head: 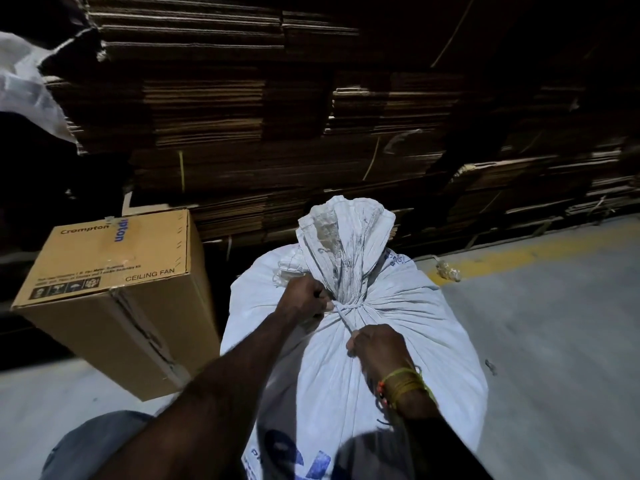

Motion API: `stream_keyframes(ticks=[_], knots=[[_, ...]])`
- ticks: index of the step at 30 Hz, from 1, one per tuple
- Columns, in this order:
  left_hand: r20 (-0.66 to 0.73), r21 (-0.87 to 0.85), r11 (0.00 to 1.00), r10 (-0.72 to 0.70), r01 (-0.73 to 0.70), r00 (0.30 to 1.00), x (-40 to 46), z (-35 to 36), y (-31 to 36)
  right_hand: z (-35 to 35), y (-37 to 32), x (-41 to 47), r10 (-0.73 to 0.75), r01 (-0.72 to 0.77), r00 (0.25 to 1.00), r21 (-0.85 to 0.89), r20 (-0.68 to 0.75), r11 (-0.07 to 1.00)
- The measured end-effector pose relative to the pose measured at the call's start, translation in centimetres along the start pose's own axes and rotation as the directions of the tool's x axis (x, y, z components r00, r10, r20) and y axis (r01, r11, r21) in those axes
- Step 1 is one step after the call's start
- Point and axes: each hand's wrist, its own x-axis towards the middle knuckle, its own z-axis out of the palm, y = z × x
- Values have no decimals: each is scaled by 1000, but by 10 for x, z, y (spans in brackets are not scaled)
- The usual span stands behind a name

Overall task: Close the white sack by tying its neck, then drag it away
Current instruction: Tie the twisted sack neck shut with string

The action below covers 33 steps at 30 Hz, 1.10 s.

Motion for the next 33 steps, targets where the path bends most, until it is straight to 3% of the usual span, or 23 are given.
stream_keyframes(ticks=[2, 6, 7, 9, 12, 15, 17, 19, 20, 21, 23, 27, 33], knots=[[-4, -21, 1000, -6, 6, 1000, 1, 0, 0, -3, 4, 2, 2, -1, 999, 16, -53, 1000], [36, -41, 999, -13, 15, 999, 2, -5, -1, 0, 9, -2, -61, 48, 995, -163, -74, 986], [37, -43, 999, -14, 16, 999, 1, -6, -3, 2, 8, -3, -75, 66, 994, -114, -80, 991], [32, -35, 999, -9, 11, 999, -1, -8, -4, 2, 2, -9, -15, 24, 999, 216, -43, 976], [38, -10, 1000, -19, 19, 999, 1, -9, -5, -9, -7, -15, 28, -150, 978, 605, 207, 782], [20, 1, 999, -34, 34, 999, 3, -5, -3, -26, -14, -17, -77, -266, 892, 656, 446, 706], [22, 6, 1000, -29, 29, 999, 5, -4, -2, -30, -16, -10, -116, -228, 894, 661, 433, 715], [38, 25, 999, -30, 29, 999, 6, -5, -1, -27, -17, -3, -203, 24, 942, 552, 266, 833], [48, 31, 999, -31, 30, 998, 7, -7, -2, -26, -15, 2, -297, 210, 940, 399, 169, 892], [54, 31, 999, -34, 32, 998, 7, -8, -2, -25, -13, 5, -409, 376, 903, 223, 129, 899], [60, 32, 999, -36, 35, 998, 9, -8, -2, -21, -11, 11, -558, 568, 804, 12, 206, 823], [72, 22, 999, -33, 31, 997, 12, -8, -2, -23, -17, 16, -586, 648, 726, -72, 359, 758], [61, 12, 999, -42, 41, 997, 16, -6, -6, -36, -23, 26, -532, 598, 759, -80, 375, 797]])
